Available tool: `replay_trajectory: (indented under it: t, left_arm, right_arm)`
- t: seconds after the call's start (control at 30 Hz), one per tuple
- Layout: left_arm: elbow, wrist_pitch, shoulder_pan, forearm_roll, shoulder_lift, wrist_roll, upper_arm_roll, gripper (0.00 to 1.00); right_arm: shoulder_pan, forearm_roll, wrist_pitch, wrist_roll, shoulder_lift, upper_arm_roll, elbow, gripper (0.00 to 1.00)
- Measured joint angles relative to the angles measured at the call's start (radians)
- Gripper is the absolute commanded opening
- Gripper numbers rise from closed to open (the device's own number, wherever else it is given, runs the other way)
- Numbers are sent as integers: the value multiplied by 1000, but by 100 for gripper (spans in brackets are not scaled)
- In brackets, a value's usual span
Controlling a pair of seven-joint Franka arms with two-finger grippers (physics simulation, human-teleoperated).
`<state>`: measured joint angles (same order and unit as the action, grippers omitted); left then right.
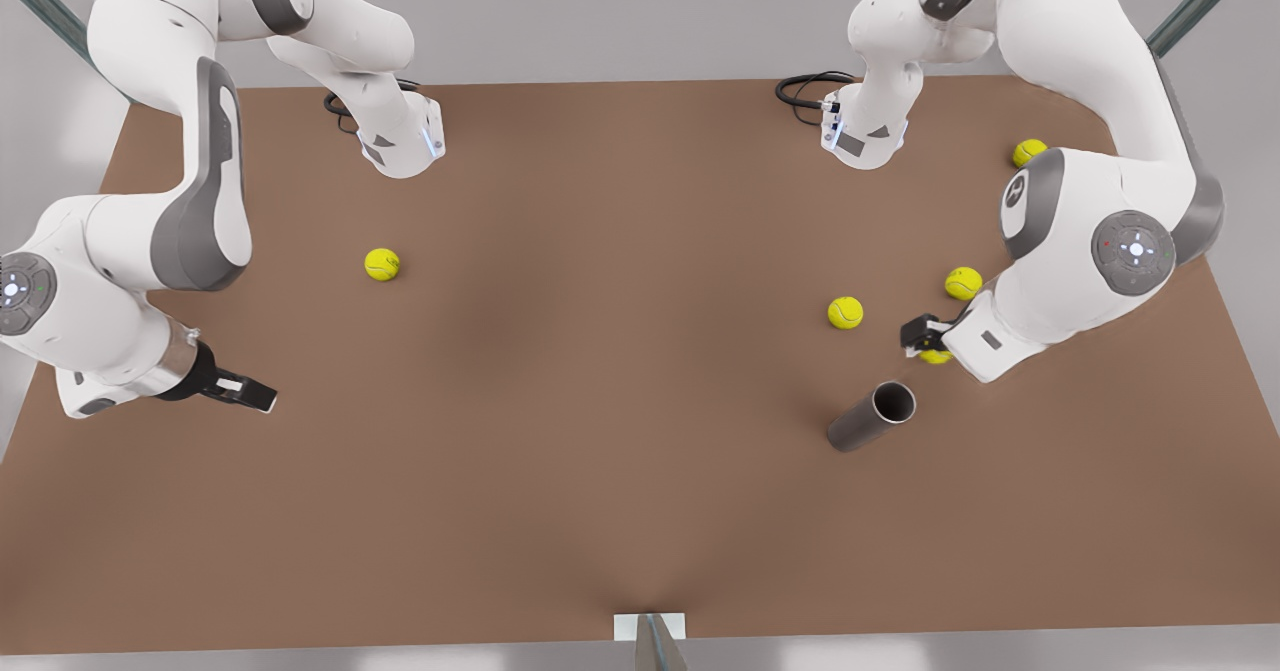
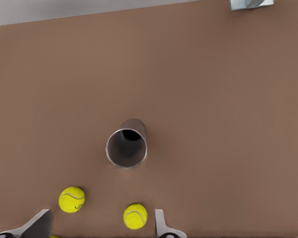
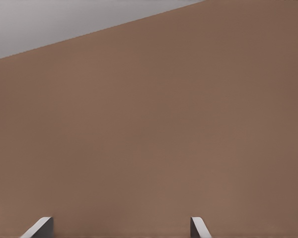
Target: Put the tennis tube upright
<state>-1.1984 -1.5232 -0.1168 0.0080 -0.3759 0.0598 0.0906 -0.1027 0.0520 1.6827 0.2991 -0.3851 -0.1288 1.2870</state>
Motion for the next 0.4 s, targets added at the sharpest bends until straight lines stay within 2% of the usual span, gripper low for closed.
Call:
replay_trajectory:
  t: [0.4]
  left_arm:
    - [-53,-2,0,45,29,0,0,100]
  right_arm:
    - [-9,3,98,-11,-38,2,3,100]
